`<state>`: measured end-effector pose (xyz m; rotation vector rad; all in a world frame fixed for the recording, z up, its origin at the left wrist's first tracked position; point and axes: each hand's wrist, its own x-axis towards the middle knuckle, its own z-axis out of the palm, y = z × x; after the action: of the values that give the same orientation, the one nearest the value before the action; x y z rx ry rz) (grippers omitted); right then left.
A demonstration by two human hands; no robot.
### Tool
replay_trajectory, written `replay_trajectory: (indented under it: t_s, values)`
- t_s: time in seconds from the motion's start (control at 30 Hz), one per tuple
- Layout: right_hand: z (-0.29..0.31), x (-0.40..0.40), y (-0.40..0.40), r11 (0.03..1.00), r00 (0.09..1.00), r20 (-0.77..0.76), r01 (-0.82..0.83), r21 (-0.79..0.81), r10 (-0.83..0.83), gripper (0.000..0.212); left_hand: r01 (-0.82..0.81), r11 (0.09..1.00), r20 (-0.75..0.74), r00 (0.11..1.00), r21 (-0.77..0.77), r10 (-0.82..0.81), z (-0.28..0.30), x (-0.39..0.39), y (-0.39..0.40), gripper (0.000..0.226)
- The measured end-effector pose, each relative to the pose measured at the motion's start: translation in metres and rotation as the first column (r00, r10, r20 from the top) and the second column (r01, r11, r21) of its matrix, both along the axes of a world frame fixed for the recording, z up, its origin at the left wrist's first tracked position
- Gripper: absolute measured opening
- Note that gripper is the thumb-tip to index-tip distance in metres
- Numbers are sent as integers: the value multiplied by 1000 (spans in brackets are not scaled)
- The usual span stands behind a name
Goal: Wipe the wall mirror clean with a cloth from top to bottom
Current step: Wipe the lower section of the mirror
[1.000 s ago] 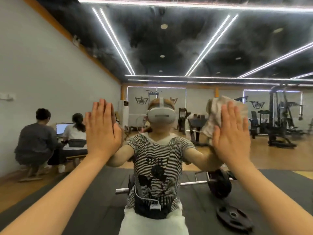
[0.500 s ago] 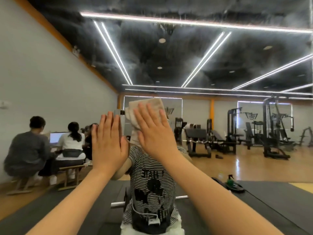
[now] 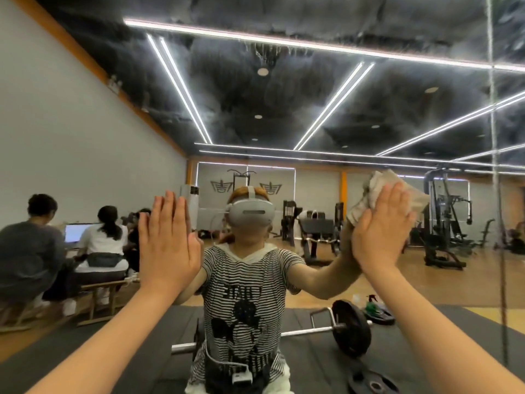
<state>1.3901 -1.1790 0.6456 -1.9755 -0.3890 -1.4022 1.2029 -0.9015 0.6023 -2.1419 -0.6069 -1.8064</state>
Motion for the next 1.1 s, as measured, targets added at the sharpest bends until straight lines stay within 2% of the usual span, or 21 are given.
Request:
replay_trajectory:
  t_s: [0.07,0.17,0.23,0.37,0.43,0.57,0.73,0.9,0.97,1.1]
  values:
    - [3,-21,33,999,997,71,-9,-45,12,66,1,1000,4,1000,4,-1,0,0,1,68]
    - [-7,-53,92,957,954,274,-41,-286,123,60,11,1000,16,1000,14,-12,1,1,2,68]
    - [-14,-68,117,908,914,351,-39,-417,201,57,15,1000,8,1000,15,-15,0,0,3,68]
    - [-12,-55,96,823,879,406,29,-567,249,59,32,999,-7,999,-1,-32,0,-2,0,68]
    - [-15,-37,70,821,884,399,30,-570,245,60,40,999,-7,999,-17,-40,1,-3,-1,68]
    - [-27,5,5,896,934,326,14,-443,147,63,43,999,-2,999,-22,-43,2,-3,-2,68]
    - [-41,49,-80,963,996,76,-31,-269,53,62,21,999,-31,999,-30,-22,2,-2,-4,68]
    - [-39,28,-55,995,997,-48,-70,-72,67,66,14,999,-30,999,-38,-15,2,-3,-7,69]
    - [-42,6,-31,993,997,-40,-66,-95,63,69,7,999,-28,1000,-36,-8,2,-3,-7,69]
    - [-69,-36,31,921,979,169,-38,-389,112,64,5,998,-29,1000,-61,-7,2,-3,-11,70]
